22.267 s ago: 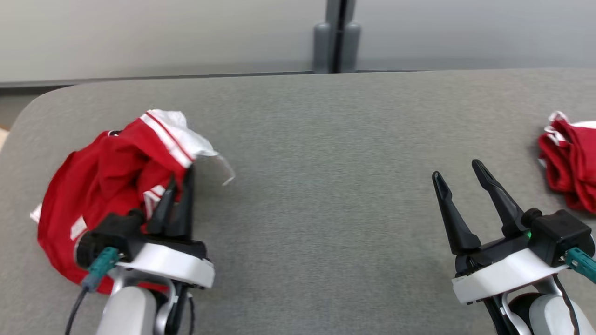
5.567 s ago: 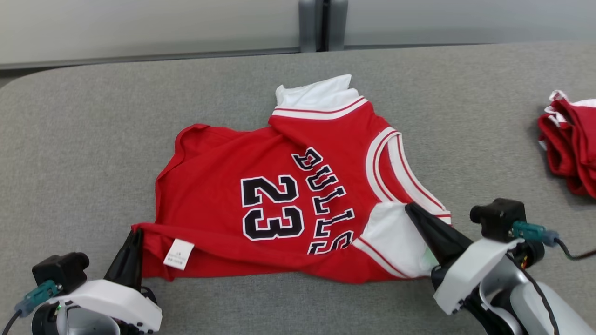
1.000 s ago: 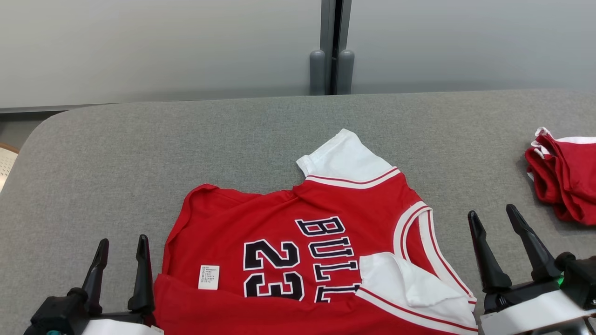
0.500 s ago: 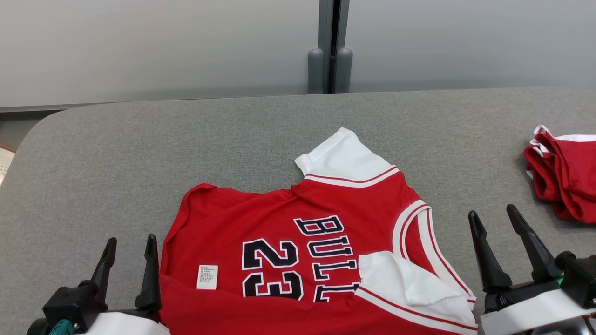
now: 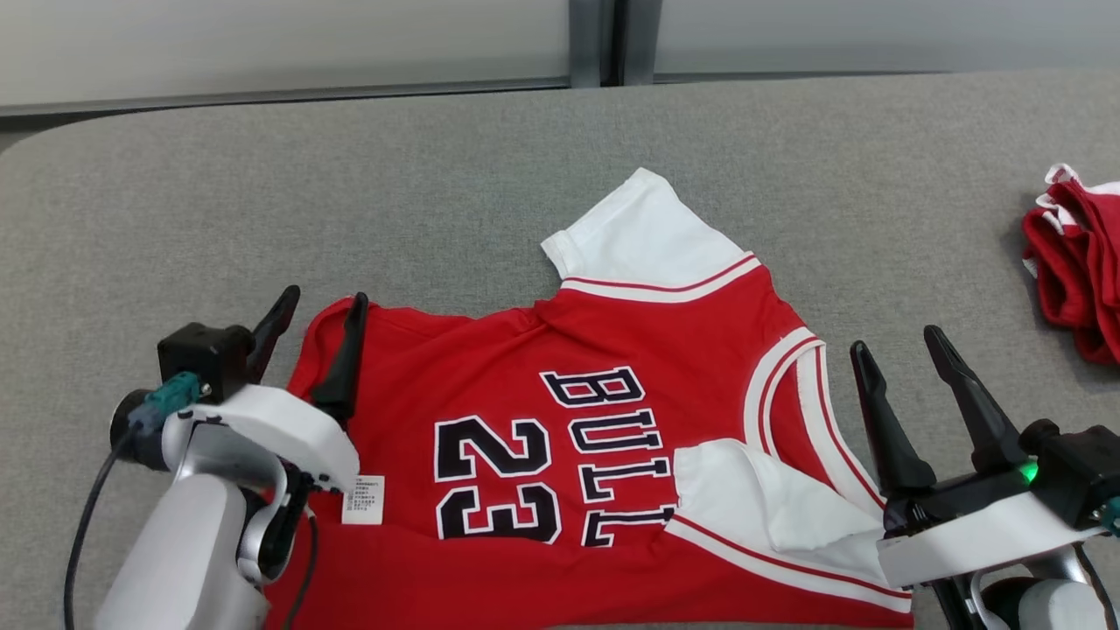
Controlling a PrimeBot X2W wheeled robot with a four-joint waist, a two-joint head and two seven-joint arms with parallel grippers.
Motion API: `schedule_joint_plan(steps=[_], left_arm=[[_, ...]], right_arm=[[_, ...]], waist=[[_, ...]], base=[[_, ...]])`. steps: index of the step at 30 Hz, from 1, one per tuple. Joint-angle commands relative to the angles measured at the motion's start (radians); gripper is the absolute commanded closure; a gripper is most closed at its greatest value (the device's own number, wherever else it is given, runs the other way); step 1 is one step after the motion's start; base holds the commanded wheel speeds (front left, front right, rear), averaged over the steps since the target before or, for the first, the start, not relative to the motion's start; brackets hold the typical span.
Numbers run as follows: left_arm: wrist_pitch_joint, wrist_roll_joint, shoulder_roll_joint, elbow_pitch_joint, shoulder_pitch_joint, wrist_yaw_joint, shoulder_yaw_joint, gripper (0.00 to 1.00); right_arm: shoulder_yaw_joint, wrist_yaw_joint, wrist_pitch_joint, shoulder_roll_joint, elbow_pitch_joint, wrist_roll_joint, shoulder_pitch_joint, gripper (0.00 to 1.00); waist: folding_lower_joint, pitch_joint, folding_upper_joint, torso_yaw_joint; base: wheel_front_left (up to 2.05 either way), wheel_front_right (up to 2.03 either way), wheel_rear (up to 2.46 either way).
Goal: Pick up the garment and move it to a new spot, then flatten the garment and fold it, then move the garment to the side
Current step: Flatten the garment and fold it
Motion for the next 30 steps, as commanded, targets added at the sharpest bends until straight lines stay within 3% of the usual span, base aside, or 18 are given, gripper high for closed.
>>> schedule_joint_plan(steps=[1,5,11,12,13,14,30], left_arm=[[0.005,-0.013,0.005,0.089,-0.065,-0.021,-0.001,0.00],[0.011,-0.027,0.016,0.265,-0.149,-0.050,-0.012,0.00],[-0.009,-0.045,0.021,0.412,-0.224,-0.063,-0.013,0.00],[-0.014,-0.044,0.023,0.434,-0.235,-0.067,-0.017,0.56],[-0.027,-0.049,0.023,0.450,-0.247,-0.069,-0.017,0.96],[-0.035,-0.052,0.024,0.467,-0.257,-0.071,-0.021,1.00],[-0.137,-0.087,-0.004,0.596,-0.352,-0.084,-0.096,1.00]], right_arm=[[0.005,0.000,-0.010,0.001,0.009,0.000,-0.025,0.00],[0.013,0.000,-0.024,0.006,0.035,0.006,-0.042,0.00],[0.011,0.000,-0.038,0.009,0.063,0.010,-0.058,0.00],[0.010,0.000,-0.040,0.009,0.068,0.013,-0.061,0.00],[0.009,0.000,-0.042,0.007,0.074,0.017,-0.068,0.00],[0.007,0.000,-0.043,0.003,0.080,0.019,-0.075,0.00],[0.001,0.000,-0.047,-0.086,0.183,0.070,-0.279,0.00]], waist=[[0.0000,0.047,-0.0001,-0.029],[0.0000,0.073,-0.0001,-0.047],[0.0000,0.085,-0.0001,-0.053],[0.0000,0.087,-0.0001,-0.054],[0.0000,0.089,-0.0001,-0.055],[0.0000,0.090,-0.0001,-0.055],[0.0000,0.117,-0.0001,-0.003]], base=[[0.00,0.00,0.00],[0.00,0.00,0.00],[0.00,0.00,0.00],[0.00,0.00,0.00],[0.00,0.00,0.00],[0.00,0.00,0.00],[0.00,0.00,0.00]])
